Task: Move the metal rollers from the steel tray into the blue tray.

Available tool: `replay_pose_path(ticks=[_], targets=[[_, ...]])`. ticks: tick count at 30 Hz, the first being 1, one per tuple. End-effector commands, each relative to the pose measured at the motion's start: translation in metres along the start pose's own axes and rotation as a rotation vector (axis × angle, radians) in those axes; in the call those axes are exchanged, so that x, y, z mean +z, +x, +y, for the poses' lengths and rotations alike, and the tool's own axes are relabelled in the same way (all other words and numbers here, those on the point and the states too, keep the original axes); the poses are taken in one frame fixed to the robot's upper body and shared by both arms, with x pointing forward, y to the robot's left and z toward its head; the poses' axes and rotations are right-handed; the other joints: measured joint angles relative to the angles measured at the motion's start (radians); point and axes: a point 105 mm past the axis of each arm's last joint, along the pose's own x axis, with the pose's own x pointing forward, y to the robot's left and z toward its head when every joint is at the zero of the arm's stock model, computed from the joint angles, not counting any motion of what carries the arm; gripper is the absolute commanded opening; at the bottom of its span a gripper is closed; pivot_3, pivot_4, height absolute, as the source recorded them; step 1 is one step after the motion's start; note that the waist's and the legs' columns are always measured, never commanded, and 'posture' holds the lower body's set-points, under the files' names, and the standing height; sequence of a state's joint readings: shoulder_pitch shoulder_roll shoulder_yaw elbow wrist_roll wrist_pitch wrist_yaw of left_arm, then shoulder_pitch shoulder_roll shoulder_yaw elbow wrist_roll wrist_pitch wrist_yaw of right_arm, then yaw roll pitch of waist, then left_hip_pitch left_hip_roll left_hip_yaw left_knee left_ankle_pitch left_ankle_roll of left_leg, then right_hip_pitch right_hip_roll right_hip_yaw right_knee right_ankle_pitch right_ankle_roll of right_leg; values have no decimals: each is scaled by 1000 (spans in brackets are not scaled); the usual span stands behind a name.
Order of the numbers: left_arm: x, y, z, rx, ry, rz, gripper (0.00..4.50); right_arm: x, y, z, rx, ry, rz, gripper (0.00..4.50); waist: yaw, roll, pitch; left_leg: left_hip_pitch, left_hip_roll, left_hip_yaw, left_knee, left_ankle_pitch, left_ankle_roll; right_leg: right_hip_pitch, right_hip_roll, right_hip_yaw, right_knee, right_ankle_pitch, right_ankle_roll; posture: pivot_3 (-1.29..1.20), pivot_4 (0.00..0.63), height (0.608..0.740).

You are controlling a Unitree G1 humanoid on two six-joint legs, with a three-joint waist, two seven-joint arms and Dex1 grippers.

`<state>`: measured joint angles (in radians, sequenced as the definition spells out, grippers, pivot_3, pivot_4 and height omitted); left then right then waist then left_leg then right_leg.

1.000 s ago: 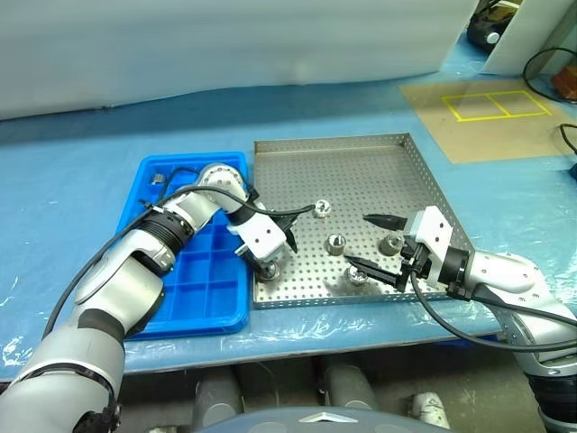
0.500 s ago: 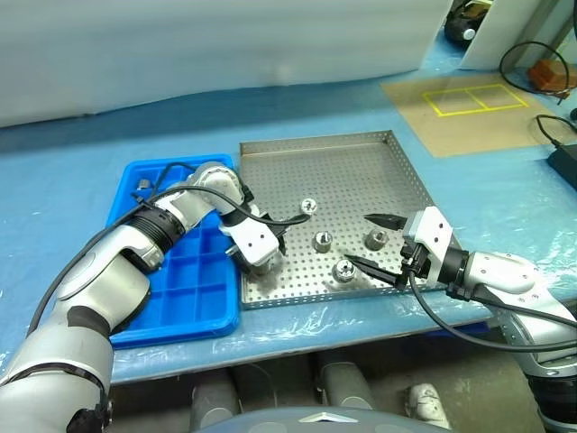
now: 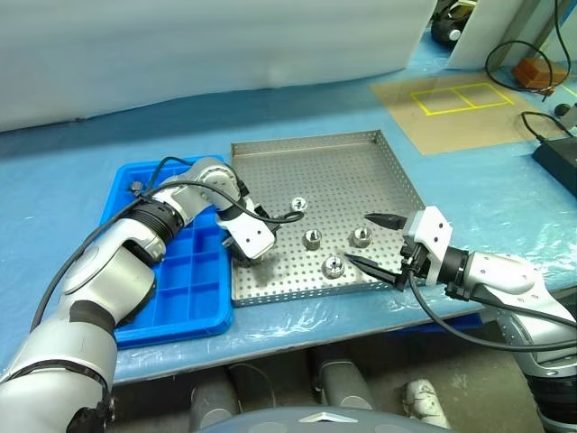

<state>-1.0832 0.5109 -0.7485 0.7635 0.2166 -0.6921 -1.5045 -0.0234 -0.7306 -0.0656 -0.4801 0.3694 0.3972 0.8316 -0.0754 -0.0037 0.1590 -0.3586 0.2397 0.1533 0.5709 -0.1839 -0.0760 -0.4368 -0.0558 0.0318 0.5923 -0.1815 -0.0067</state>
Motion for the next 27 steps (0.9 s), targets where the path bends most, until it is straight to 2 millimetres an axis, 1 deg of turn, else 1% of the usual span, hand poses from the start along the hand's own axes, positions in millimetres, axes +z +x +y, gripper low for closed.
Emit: replay_pose_path(ticks=[1,3,4,7,13,15,17,19,20,21,25,27], targets=[[-15,5,-29,-110,-83,27,2577,8,1,-1,-7,-42,-27,4500,1,0,0,0,0,0,0,0,0,0,0,0,0,0,0,-389,150,740],[-16,6,-26,-90,-77,36,1894,7,1,-1,-10,-42,-26,4500,5,0,0,-1,0,0,-1,0,0,0,0,0,0,0,-1,-389,150,740],[-15,7,-24,-74,-77,30,1799,7,1,-1,-8,-47,-21,4500,6,0,0,-1,0,0,-1,-1,0,0,0,-1,0,1,-1,-389,150,740],[-13,7,-23,-71,-79,19,1800,6,1,0,-3,-43,-22,4500,6,0,0,-1,0,0,-1,-1,1,0,0,-1,0,2,-3,-388,150,740],[-10,6,-20,-50,-68,9,1800,7,1,-1,-6,-47,-26,4500,7,0,0,-1,0,0,-1,-1,0,0,0,-1,-1,1,-1,-387,150,740],[-4,5,-7,19,-60,-26,1800,7,1,-1,-4,-46,-26,4500,7,0,0,-1,0,0,-1,-1,0,0,0,0,-1,1,-1,-385,150,740],[10,1,14,134,-38,-106,1800,10,2,-2,1,-51,-36,4500,12,0,0,-2,-1,0,-1,-1,1,0,-1,-1,-1,1,-1,-380,150,740],[20,-3,26,199,-33,-173,1800,14,4,-4,6,-61,-47,4500,19,0,0,-2,-2,0,0,-1,2,-1,-2,-1,-2,1,-2,-376,150,740],[23,-5,29,215,-33,-194,1800,15,5,-5,8,-65,-52,4500,22,-1,0,-3,-2,0,1,-2,3,-1,-2,-1,-3,5,-8,-374,150,740],[26,-8,32,241,-38,-213,1800,18,6,-5,19,-69,-60,4500,25,-1,1,-5,-3,0,1,-3,4,-2,-3,0,-3,6,-10,-369,150,740],[31,-20,39,302,-54,-272,1800,25,10,-3,84,-91,-75,4500,39,-1,1,-8,-2,0,-1,-3,5,-4,-3,-1,-3,6,-10,-343,150,740],[31,-25,37,312,-72,-283,1800,27,12,-3,117,-109,-75,4500,43,-1,1,-8,-1,0,-1,-3,5,-4,-2,-1,-4,6,-10,-324,150,740]])
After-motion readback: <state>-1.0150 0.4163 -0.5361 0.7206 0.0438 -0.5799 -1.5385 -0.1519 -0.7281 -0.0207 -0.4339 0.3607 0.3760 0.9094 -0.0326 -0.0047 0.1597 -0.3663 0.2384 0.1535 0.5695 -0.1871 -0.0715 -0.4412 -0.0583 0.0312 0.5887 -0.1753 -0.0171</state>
